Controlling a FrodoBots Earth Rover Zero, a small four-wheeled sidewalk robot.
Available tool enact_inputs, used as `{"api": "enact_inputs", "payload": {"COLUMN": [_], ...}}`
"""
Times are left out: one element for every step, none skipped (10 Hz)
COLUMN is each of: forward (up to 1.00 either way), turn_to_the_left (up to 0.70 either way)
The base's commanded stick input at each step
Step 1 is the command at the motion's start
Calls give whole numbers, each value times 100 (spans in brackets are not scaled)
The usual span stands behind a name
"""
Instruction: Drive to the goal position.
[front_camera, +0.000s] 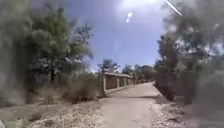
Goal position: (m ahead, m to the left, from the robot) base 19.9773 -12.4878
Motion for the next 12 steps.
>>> {"api": "enact_inputs", "payload": {"forward": [85, 85, 85, 85, 85, 85, 85, 85, 85, 85, 85, 85], "turn_to_the_left": [0, 0, 0, 0, 0, 0, 0, 0, 0, 0, 0, 0]}}
